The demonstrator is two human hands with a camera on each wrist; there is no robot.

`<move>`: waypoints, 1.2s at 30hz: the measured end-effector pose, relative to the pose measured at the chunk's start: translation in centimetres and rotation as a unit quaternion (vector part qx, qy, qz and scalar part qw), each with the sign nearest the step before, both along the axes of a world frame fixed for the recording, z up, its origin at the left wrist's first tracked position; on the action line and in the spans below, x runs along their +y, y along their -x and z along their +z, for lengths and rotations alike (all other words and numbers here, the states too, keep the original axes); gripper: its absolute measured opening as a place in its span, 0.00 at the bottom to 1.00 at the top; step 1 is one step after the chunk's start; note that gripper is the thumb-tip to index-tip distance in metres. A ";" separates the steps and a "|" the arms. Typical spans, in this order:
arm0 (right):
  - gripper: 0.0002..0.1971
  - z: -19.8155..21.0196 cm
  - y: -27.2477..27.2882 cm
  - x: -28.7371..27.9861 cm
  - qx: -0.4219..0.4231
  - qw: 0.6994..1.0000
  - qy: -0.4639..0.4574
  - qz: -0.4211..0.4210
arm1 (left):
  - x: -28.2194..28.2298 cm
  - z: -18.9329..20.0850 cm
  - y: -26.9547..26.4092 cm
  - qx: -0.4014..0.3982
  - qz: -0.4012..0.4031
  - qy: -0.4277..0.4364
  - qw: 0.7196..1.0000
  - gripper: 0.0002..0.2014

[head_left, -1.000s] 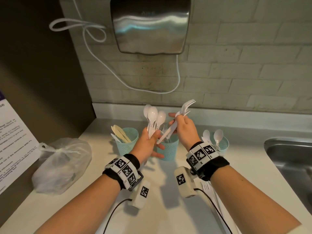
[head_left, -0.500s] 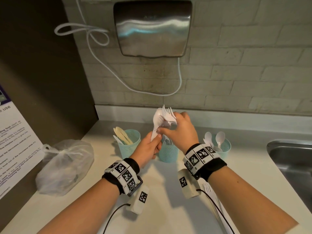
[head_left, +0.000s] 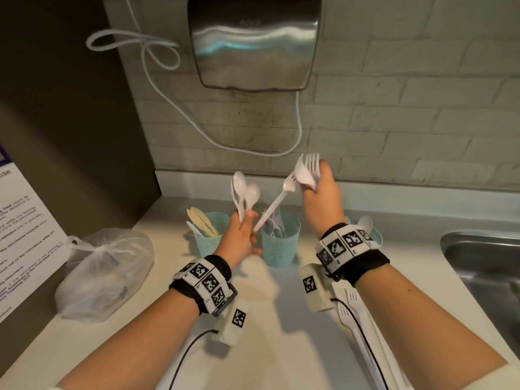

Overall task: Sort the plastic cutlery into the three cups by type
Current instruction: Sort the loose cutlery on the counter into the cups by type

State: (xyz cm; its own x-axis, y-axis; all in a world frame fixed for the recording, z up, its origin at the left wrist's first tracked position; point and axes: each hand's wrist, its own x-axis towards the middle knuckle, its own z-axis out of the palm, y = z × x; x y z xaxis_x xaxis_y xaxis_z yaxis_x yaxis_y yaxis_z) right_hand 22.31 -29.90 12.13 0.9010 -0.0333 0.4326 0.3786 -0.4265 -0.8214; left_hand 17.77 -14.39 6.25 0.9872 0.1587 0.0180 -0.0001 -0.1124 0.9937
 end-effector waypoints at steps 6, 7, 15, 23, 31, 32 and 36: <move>0.19 -0.1 -1.0 -0.7 -0.020 0.977 0.206 -0.043 | 0.5 -0.4 -0.6 -0.051 0.029 -0.067 0.996 0.13; 0.19 -0.8 -1.2 -0.4 -0.005 0.971 0.238 -0.036 | 0.3 -0.4 -0.6 -0.049 0.023 -0.065 0.996 0.13; 0.14 -2.0 -3.4 1.0 0.073 0.994 0.083 0.014 | 0.3 -1.3 -1.0 -0.017 0.007 0.004 1.000 0.17; 0.20 -2.4 -3.8 1.3 0.075 0.990 0.116 0.033 | 0.6 -1.9 -1.3 -0.045 0.012 -0.009 0.999 0.14; 0.35 -5.5 -5.1 1.3 0.153 0.952 0.263 0.037 | 0.5 -1.9 -1.4 -0.036 -0.031 0.010 0.999 0.08; 0.42 -5.1 -4.7 1.1 0.146 0.956 0.254 0.026 | 0.3 -1.8 -1.4 -0.039 -0.035 0.015 0.998 0.08; 0.37 -3.5 -2.7 0.6 0.051 0.990 0.127 0.029 | -0.9 -1.3 -1.2 -0.041 -0.058 0.017 0.997 0.07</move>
State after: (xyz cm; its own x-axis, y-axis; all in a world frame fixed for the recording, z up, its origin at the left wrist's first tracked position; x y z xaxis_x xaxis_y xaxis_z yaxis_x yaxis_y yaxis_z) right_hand 24.98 -29.28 8.67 0.9378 0.1169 0.3268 0.3283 -0.6040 -0.7263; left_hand 19.02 -15.24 4.97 0.9944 0.0453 0.0955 -0.0920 -0.0729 0.9931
